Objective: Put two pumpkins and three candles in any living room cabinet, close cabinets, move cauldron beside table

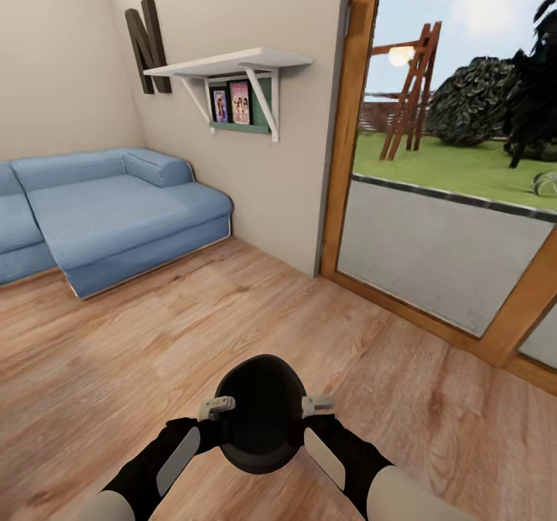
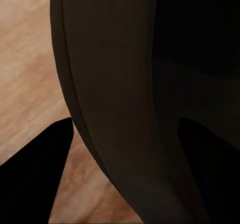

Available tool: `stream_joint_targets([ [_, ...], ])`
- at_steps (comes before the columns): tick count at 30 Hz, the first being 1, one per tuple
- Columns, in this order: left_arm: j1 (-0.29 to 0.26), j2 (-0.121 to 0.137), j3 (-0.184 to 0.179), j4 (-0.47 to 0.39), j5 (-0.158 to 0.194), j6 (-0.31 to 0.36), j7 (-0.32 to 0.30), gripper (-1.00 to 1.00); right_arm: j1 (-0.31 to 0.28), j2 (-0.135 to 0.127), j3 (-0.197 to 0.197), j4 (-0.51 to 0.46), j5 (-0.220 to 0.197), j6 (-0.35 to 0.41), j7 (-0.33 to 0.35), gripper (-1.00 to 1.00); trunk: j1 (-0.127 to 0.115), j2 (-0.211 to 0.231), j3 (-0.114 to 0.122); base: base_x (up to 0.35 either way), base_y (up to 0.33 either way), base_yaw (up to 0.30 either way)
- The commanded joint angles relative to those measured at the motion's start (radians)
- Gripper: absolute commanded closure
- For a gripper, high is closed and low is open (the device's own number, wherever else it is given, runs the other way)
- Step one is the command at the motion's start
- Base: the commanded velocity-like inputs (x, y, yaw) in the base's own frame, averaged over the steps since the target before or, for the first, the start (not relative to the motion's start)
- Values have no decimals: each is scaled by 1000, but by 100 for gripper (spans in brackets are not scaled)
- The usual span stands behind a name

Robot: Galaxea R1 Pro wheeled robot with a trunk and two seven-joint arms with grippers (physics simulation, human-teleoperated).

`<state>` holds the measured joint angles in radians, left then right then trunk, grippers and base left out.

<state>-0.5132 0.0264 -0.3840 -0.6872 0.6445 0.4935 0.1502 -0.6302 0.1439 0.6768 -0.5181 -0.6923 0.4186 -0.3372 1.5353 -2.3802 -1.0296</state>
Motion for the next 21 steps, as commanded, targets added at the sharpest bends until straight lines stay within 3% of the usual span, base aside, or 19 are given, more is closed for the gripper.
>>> stream_joint_targets([
  [1,-1,2,-3,-2,4,3,9,100,-2,-1,1,-26,-3,-1,-8,100,-1,-1,-1,-121,0,251],
  [21,-1,1,-3,-2,4,3,9,100,-2,-1,1,-26,2,0,-8,100,-1,-1,-1,-36,0,289],
])
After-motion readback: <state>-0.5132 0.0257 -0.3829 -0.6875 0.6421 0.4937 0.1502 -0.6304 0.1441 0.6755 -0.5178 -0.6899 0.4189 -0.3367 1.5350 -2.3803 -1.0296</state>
